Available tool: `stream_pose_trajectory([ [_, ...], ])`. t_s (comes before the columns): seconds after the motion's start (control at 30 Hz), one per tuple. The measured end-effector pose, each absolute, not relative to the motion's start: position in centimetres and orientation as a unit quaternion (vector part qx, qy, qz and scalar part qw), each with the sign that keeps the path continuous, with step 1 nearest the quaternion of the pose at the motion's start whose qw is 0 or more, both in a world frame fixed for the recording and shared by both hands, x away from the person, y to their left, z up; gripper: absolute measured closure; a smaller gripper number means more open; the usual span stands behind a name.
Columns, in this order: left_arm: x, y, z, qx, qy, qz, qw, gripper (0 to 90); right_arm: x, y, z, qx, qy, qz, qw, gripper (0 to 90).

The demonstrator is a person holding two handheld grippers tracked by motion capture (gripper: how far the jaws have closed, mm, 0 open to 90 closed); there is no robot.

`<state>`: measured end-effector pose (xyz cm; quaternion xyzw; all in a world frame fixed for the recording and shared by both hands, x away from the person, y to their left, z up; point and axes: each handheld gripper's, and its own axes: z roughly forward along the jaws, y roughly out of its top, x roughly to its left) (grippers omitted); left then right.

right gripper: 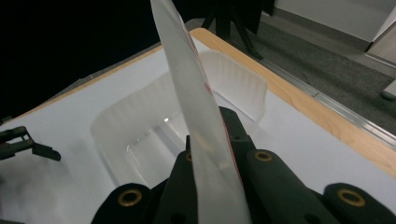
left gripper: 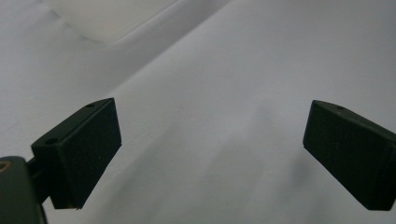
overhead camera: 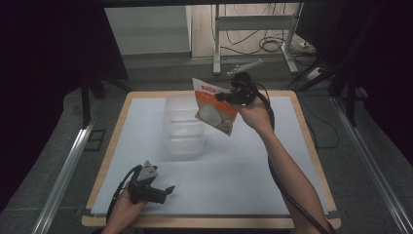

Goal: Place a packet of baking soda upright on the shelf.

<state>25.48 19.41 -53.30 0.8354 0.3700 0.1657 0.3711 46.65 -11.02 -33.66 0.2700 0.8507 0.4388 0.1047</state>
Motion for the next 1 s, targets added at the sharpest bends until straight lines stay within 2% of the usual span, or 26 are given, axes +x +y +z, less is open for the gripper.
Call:
stream_pose_trajectory([
  [0.63, 25.5, 19.3, -53.3, 0.838, 0.368, 0.165, 0.369, 4.5, 47.7, -6.3, -33.9, 0.247, 0.861, 0.435, 0.089, 89.0],
  [1.0, 25.5, 19.4, -53.3, 0.835, 0.37, 0.164, 0.372, 4.5, 49.9, -3.2, -33.8, 0.24, 0.868, 0.425, 0.096, 89.0],
])
